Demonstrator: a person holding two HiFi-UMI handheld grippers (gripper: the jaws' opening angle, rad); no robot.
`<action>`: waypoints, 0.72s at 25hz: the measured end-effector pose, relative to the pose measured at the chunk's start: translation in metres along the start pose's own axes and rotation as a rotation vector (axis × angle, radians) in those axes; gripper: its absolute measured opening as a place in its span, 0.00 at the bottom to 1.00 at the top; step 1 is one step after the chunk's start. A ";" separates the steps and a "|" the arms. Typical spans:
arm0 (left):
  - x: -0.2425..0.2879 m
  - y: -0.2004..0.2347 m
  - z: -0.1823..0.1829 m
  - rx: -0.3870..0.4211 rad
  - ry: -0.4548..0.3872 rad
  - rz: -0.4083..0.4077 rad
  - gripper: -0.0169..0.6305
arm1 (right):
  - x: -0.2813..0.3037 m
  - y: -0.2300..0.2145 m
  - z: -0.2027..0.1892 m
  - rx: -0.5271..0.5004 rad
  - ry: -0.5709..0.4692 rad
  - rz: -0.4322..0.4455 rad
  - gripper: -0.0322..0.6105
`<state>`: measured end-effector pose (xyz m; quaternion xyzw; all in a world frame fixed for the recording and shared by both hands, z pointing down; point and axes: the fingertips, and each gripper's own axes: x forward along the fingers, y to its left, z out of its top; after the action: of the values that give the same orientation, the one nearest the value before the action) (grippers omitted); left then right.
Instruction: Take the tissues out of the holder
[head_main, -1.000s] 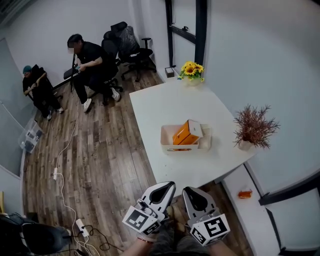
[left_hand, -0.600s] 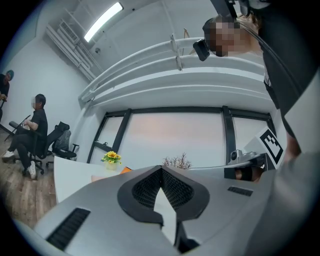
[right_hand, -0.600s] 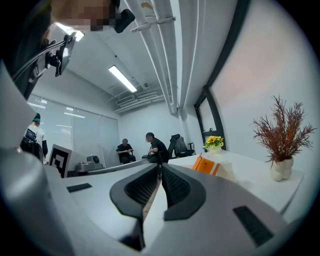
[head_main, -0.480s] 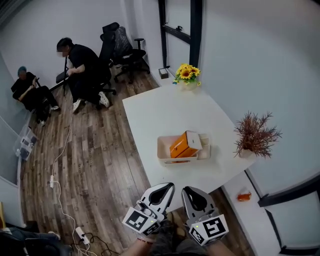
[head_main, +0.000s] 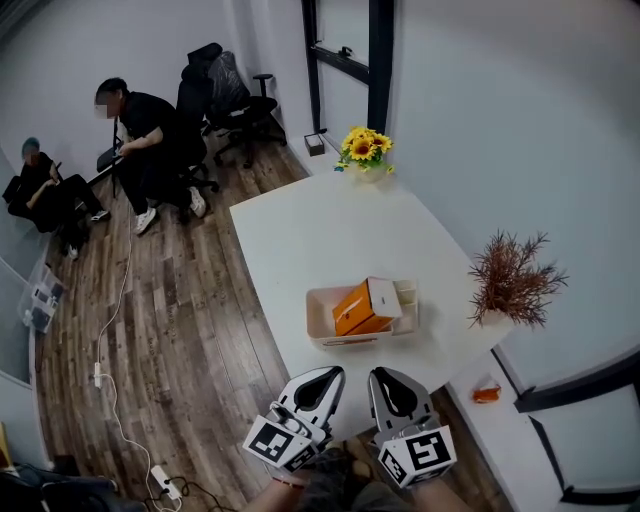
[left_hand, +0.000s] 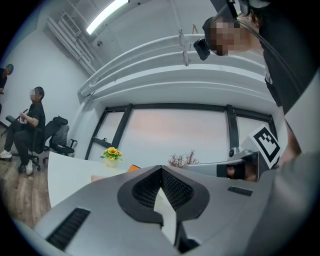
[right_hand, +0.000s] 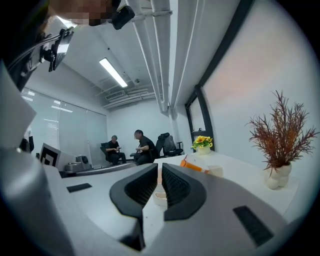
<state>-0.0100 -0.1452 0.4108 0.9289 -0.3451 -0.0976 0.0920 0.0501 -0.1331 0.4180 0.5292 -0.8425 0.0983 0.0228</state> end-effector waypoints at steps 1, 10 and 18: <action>0.003 0.003 -0.002 -0.003 0.002 0.000 0.04 | 0.004 -0.003 -0.001 -0.005 0.002 -0.007 0.06; 0.031 0.023 -0.020 -0.026 0.012 -0.022 0.04 | 0.038 -0.028 -0.004 -0.023 0.004 -0.051 0.06; 0.045 0.035 -0.035 -0.053 0.013 -0.022 0.04 | 0.056 -0.055 -0.006 -0.055 0.029 -0.106 0.22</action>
<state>0.0100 -0.1970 0.4473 0.9305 -0.3317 -0.1015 0.1177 0.0748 -0.2050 0.4398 0.5707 -0.8153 0.0812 0.0548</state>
